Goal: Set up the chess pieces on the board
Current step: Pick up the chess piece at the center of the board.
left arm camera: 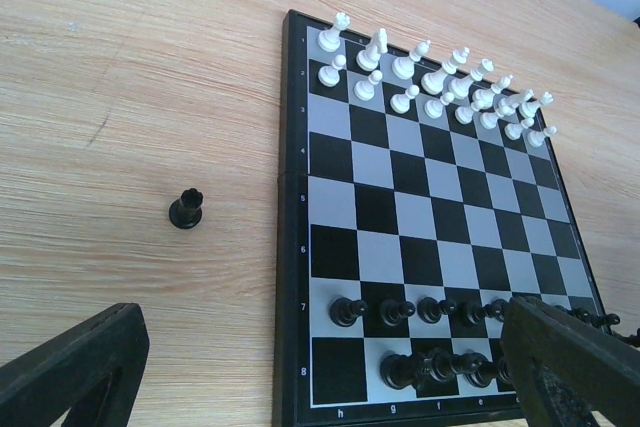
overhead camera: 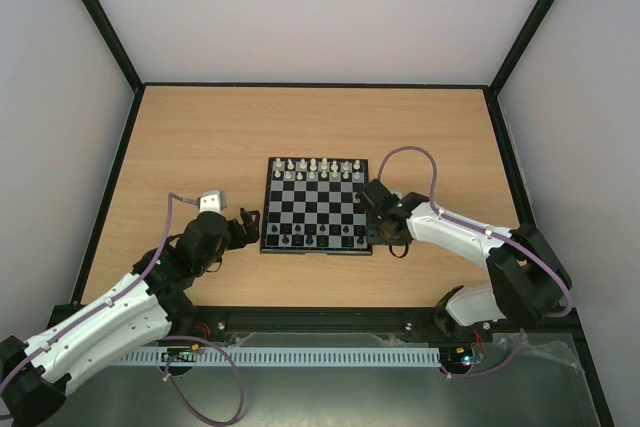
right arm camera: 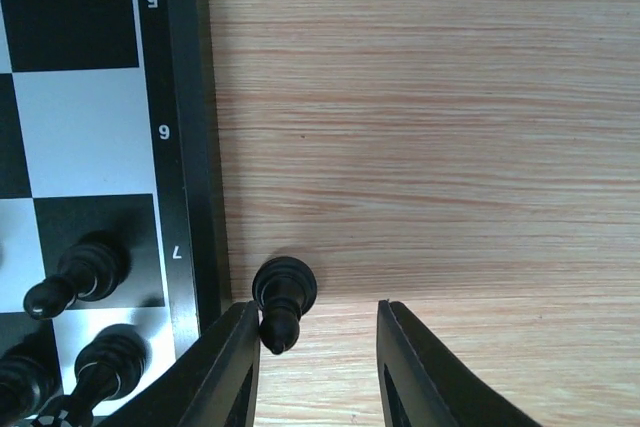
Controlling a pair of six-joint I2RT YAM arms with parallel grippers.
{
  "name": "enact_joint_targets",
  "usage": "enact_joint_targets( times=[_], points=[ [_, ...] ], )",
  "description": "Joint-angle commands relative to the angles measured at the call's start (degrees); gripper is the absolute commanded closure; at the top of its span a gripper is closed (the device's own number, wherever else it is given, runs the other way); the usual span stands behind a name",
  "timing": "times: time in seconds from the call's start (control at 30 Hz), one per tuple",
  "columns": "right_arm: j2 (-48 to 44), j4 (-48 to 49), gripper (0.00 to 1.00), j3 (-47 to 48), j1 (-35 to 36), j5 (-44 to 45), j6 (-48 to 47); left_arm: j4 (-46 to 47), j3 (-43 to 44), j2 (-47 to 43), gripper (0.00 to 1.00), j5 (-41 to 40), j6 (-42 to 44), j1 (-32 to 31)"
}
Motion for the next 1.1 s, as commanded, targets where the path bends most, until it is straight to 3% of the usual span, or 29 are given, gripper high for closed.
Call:
enact_joint_targets(
  times=[0.0,0.67,0.8,1.07],
  points=[
    [-0.03,0.16,0.68,-0.8,-0.93,-0.83,-0.82,-0.15,-0.58,-0.34,0.0,-0.02,0.1,-0.12],
    [2.59,1.81,0.88,-0.82,-1.08,-1.48,-2.17,-0.33,-0.51,-0.22,0.01,-0.28,-0.25,-0.13],
    [1.21,0.39,0.95,0.1,-1.06,-1.31,-2.13,-0.24,-0.5,0.03,0.01,-0.37,-0.25,-0.13],
    [-5.41,-6.1,0.99,5.5,2.47,-1.73,-2.69,0.52,-0.24,1.38,0.0,-0.77,-0.25,-0.12]
  ],
)
